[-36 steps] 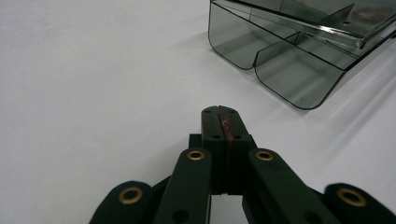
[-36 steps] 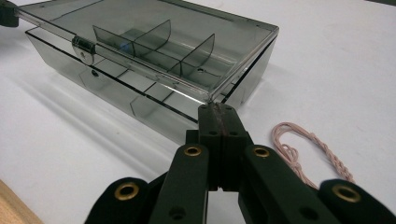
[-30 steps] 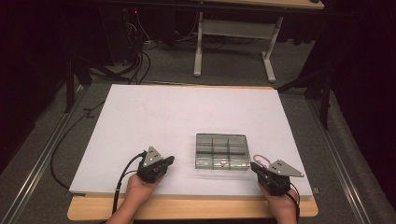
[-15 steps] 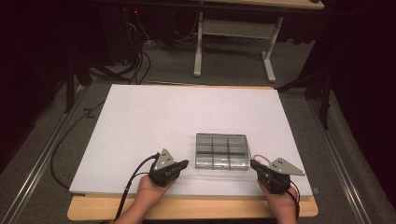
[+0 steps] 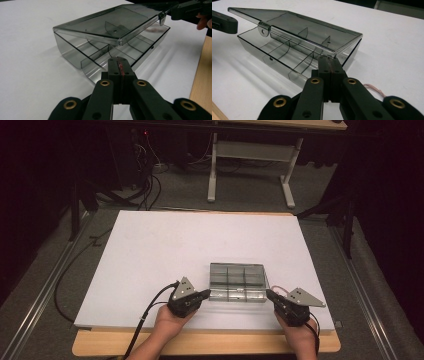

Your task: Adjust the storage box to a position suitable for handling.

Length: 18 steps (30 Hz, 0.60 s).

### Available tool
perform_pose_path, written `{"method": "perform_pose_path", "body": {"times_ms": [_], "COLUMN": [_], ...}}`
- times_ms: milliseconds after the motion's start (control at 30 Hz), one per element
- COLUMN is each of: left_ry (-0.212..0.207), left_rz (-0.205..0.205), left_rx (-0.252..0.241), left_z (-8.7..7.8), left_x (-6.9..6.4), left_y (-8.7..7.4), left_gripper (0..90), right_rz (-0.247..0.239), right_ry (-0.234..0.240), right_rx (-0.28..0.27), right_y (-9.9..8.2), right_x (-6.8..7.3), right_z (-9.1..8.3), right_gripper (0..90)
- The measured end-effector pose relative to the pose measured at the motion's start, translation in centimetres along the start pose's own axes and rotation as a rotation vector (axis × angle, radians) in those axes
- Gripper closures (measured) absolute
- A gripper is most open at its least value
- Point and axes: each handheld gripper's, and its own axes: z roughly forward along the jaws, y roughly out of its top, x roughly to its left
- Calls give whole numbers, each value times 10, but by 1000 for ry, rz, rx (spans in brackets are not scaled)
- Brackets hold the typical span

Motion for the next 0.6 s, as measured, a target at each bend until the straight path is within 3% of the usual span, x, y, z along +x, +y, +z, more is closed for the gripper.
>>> {"method": "perform_pose_path", "body": {"times_ms": [333,600], "left_ry": [-27,-14], "left_rz": [5,15], "left_rx": [-12,-47], "left_z": [12,6], "left_x": [0,0], "left_y": [10,20], "left_gripper": [900,900], "right_rz": [15,5], "right_ry": [12,21], "right_rx": [-2,20], "right_y": [0,-4], "right_x": [-3,1], "right_z": [2,8], "right_gripper": [900,900]}}
